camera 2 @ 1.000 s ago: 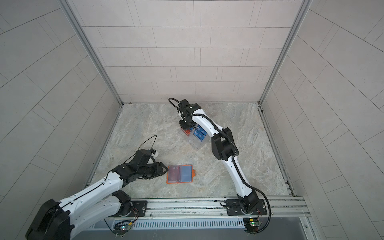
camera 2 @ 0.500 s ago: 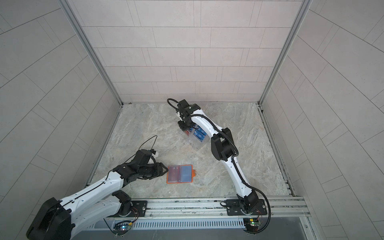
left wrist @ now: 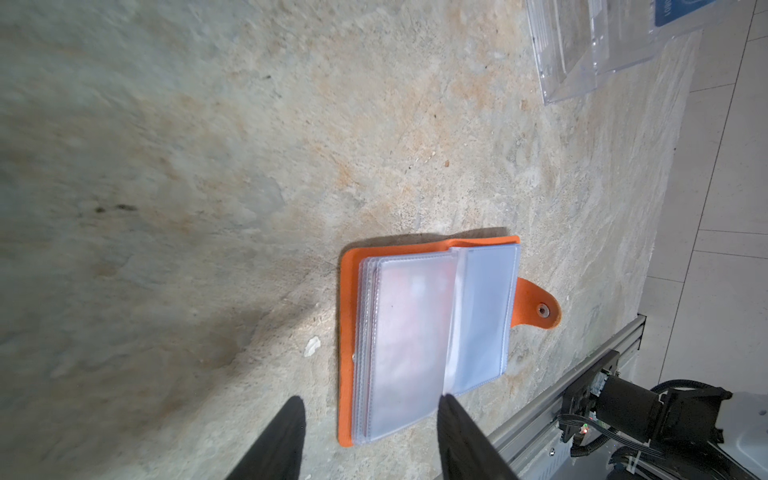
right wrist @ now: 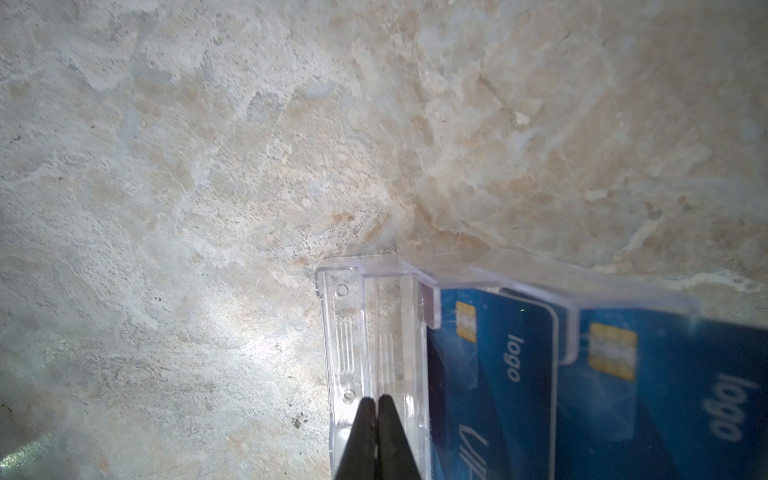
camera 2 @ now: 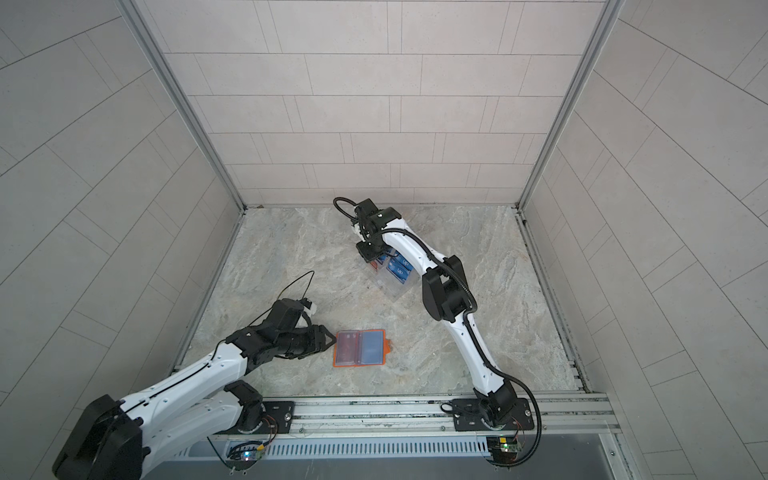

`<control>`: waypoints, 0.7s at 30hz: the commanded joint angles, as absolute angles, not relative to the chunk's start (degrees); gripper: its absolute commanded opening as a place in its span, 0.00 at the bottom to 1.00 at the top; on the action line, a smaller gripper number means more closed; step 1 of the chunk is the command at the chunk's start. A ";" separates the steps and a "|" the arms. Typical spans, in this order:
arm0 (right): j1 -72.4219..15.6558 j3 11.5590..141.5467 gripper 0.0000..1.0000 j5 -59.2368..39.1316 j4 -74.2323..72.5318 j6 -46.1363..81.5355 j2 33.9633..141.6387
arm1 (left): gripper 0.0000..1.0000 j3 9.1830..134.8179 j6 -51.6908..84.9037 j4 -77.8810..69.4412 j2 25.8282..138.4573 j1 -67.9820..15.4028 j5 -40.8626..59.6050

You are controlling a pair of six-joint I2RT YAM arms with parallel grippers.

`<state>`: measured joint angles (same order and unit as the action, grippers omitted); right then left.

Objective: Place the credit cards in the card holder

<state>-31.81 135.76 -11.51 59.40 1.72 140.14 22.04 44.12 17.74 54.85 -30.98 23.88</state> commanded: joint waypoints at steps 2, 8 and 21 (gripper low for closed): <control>-31.88 137.14 0.00 -12.56 61.00 -1.58 139.83 | 0.55 21.36 45.02 20.54 52.36 -30.75 21.82; -31.57 137.13 0.00 -14.02 60.98 -2.05 136.94 | 0.55 21.98 45.80 22.47 49.66 -30.71 20.18; -31.41 136.54 0.00 -15.27 61.42 -0.90 129.20 | 0.56 25.58 44.65 24.87 48.97 -30.76 18.95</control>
